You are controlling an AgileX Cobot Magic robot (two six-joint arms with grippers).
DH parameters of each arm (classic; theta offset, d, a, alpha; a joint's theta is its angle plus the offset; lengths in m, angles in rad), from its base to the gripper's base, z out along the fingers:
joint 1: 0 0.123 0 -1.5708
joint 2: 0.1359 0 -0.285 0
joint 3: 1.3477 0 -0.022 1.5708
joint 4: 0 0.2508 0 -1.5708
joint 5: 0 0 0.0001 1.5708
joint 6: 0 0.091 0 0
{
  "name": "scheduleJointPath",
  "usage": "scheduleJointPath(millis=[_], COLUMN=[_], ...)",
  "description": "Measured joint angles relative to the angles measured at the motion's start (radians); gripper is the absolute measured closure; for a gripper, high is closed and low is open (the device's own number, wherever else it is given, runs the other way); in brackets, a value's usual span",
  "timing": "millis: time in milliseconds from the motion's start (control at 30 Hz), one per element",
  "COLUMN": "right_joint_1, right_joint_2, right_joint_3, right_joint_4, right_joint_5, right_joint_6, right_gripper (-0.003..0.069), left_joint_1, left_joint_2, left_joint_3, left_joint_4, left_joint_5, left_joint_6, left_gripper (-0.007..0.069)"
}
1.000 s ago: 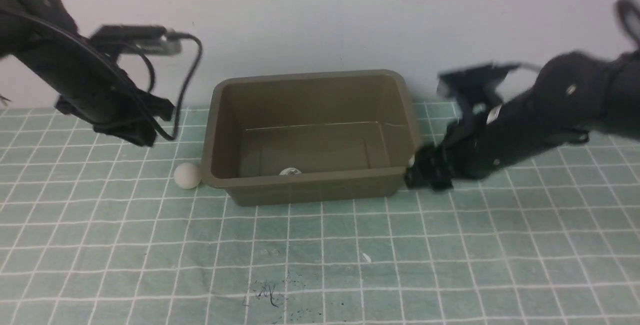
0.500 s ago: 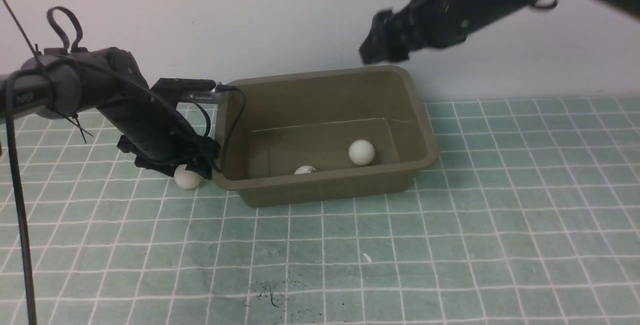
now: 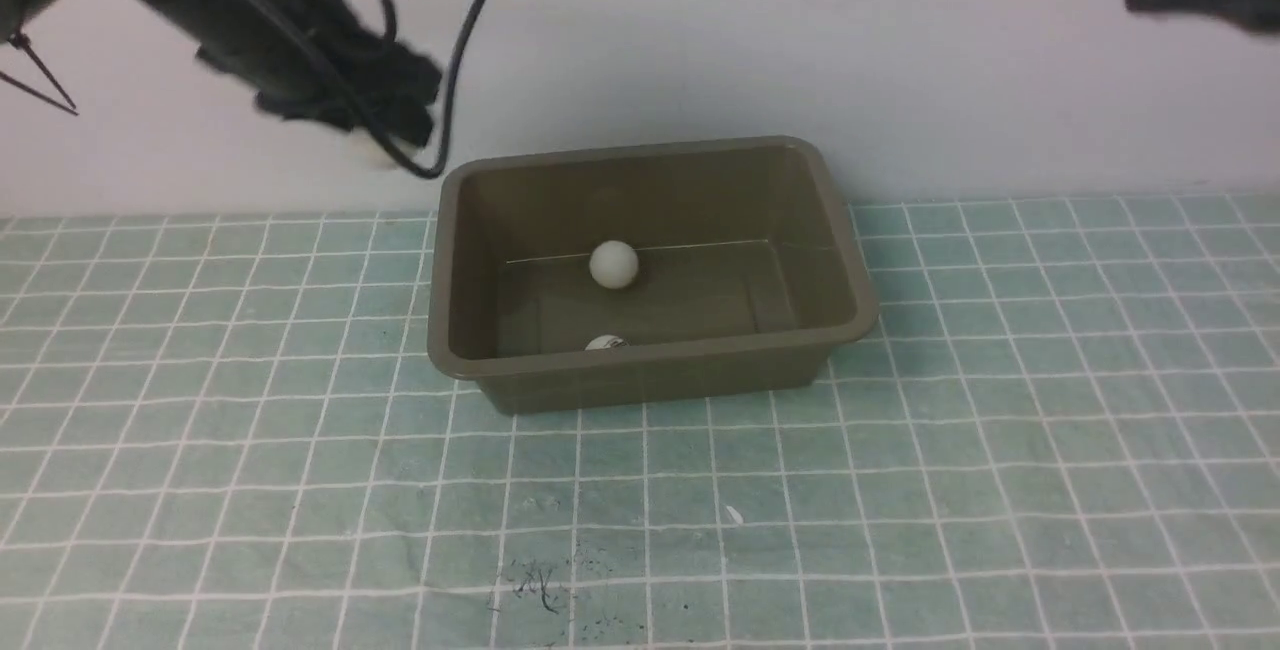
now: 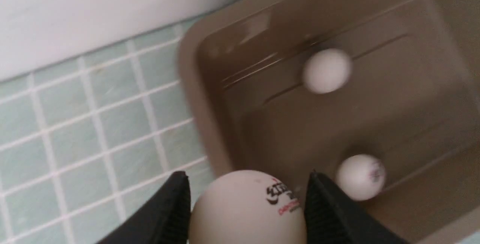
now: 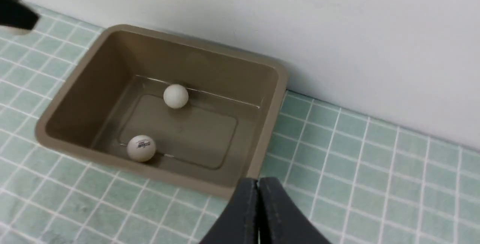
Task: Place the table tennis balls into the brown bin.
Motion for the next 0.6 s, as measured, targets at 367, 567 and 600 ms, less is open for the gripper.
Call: scheduleJointPath(millis=[367,567,600], right_joint_1=[0.000,0.000,0.000], right_joint_2=[-0.605,-0.846,-0.869], right_joint_3=[0.650,0.791,0.798], right_joint_4=[0.011,0.015,0.015], right_joint_5=[-0.434,-0.482,-0.482], right_joint_6=[0.043,0.044,0.044], right_gripper=[0.0672,0.0672,0.0672], left_joint_1=[-0.147,-0.149,-0.149], left_joint_2=[0.108,-0.028,-0.063], left_joint_3=[0.004,-0.054,-0.056], left_joint_4=[0.005,0.049,0.057], left_joint_5=[-0.074,0.055,0.076], left_joint_6=[-0.073,-0.114,-0.115], left_gripper=[0.0058,0.0323,0.0426])
